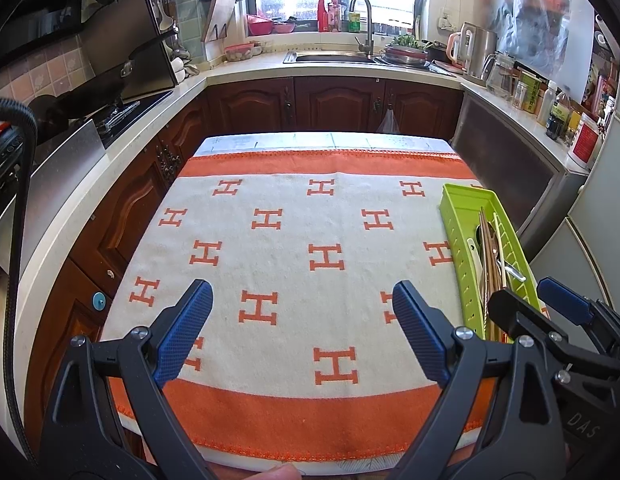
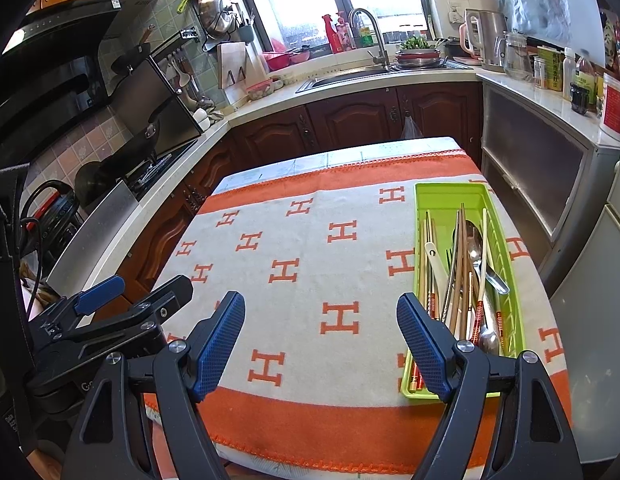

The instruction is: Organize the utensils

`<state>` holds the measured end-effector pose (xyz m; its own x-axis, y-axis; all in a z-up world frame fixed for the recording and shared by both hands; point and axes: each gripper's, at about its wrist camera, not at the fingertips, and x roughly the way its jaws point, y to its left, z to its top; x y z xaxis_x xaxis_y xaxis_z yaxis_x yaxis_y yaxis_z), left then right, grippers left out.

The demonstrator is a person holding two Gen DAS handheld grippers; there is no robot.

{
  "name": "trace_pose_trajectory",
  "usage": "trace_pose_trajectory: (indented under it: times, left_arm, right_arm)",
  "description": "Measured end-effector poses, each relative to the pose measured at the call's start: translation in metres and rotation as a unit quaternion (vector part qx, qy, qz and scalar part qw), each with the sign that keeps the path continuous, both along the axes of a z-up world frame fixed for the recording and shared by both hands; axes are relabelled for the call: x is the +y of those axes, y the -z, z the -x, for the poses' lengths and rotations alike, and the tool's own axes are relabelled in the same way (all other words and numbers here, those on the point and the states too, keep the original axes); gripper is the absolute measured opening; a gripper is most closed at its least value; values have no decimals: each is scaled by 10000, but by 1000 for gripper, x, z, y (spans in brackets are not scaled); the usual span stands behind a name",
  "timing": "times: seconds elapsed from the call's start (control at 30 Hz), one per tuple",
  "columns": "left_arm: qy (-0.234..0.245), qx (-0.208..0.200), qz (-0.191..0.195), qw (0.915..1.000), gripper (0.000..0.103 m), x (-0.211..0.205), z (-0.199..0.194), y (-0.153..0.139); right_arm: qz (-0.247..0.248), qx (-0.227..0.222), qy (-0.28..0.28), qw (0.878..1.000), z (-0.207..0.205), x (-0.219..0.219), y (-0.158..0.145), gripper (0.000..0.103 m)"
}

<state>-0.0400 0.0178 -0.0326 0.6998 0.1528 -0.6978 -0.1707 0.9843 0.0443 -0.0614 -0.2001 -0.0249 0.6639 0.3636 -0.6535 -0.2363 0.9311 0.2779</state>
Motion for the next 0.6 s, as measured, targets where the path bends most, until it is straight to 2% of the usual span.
trace_pose_trajectory:
  times: [0.6]
  left_arm:
    - [5,55,36,10000,90,-1,4,10]
  right_arm:
    - [10,67,8,10000,4,1,7,80]
